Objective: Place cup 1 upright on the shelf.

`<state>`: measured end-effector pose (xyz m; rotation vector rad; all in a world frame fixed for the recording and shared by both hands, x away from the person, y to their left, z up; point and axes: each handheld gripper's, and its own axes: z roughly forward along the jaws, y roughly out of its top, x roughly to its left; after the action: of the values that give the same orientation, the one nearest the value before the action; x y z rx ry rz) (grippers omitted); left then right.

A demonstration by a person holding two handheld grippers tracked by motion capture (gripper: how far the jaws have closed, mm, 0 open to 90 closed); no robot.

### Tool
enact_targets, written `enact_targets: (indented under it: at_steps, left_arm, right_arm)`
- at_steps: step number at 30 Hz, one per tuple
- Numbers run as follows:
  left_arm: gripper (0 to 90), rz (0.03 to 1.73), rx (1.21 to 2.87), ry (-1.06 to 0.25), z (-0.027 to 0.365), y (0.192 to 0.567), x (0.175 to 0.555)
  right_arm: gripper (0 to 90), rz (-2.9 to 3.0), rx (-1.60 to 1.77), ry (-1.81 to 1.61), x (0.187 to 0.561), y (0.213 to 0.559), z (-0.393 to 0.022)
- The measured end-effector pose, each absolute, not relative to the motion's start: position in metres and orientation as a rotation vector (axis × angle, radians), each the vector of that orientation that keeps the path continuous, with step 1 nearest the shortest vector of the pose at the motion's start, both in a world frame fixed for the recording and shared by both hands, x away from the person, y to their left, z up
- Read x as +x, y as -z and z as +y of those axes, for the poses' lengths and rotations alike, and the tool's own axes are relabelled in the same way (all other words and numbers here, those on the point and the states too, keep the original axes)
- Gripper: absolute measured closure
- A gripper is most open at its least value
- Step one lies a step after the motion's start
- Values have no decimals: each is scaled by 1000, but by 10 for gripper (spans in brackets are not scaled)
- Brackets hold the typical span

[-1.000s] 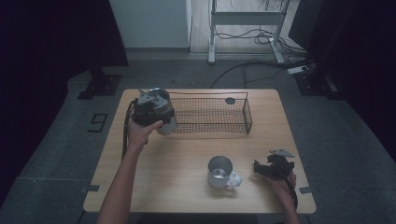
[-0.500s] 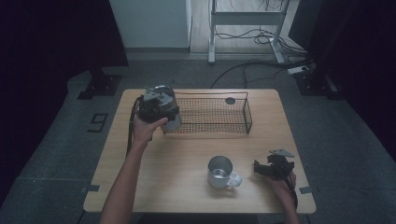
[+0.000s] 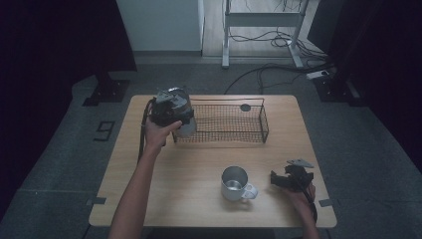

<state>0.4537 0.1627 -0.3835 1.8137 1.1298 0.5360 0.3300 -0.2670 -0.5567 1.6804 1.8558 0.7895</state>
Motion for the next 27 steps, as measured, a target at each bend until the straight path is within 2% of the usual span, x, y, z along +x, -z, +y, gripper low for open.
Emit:
enact_targets:
  at_steps: [27]
  left_arm:
    - [41,1097,1868,-549,138,384,480]
  right_arm:
    - [0,1855,1682,-789,330,557,-267]
